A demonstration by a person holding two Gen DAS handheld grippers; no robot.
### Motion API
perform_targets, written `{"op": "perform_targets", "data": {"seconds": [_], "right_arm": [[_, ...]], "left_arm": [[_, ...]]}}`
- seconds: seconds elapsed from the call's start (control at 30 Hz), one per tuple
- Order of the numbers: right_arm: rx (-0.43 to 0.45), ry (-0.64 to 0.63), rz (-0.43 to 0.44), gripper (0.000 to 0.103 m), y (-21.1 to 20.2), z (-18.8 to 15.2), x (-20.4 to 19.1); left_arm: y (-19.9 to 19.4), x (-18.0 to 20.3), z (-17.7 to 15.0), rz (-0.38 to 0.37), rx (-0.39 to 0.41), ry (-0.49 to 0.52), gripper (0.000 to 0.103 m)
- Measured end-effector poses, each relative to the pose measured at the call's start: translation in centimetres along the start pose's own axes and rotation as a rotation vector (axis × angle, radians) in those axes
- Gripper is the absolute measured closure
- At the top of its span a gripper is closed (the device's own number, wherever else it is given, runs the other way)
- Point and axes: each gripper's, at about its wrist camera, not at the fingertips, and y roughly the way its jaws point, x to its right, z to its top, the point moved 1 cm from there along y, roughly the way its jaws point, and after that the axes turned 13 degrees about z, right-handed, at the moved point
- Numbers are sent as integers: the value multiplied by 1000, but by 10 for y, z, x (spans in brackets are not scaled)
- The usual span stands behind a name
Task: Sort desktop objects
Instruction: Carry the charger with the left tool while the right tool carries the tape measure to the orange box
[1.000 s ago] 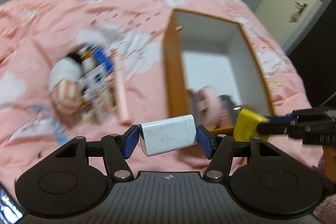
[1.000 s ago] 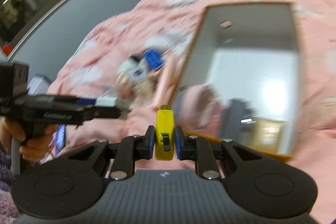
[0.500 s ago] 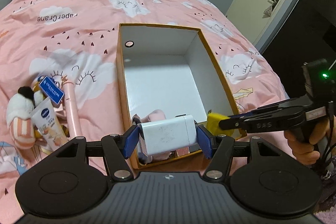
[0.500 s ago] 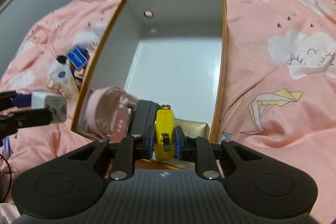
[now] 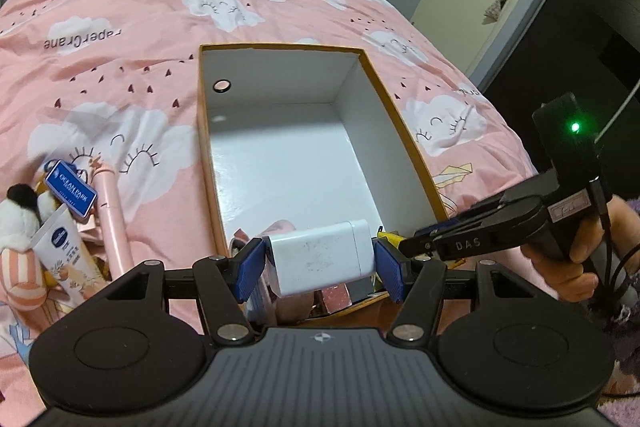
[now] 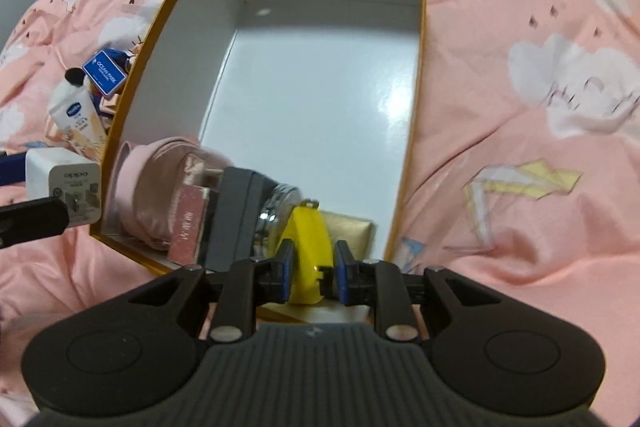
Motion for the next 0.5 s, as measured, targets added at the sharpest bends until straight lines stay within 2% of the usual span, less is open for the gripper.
{"op": "perform_targets", "data": {"seconds": [0.13,0.3,0.5], "right_arm": [[37,-13,-13,79,-13,0,-2],[190,3,-38,78,-44,-3,1],[263,66,-51,78,-60,-15,23]], "left_arm": [[2,9,0,-11,7,47,33],[7,26,2,-23,17,157,33],[24,59,11,-70,3,369,33]]}}
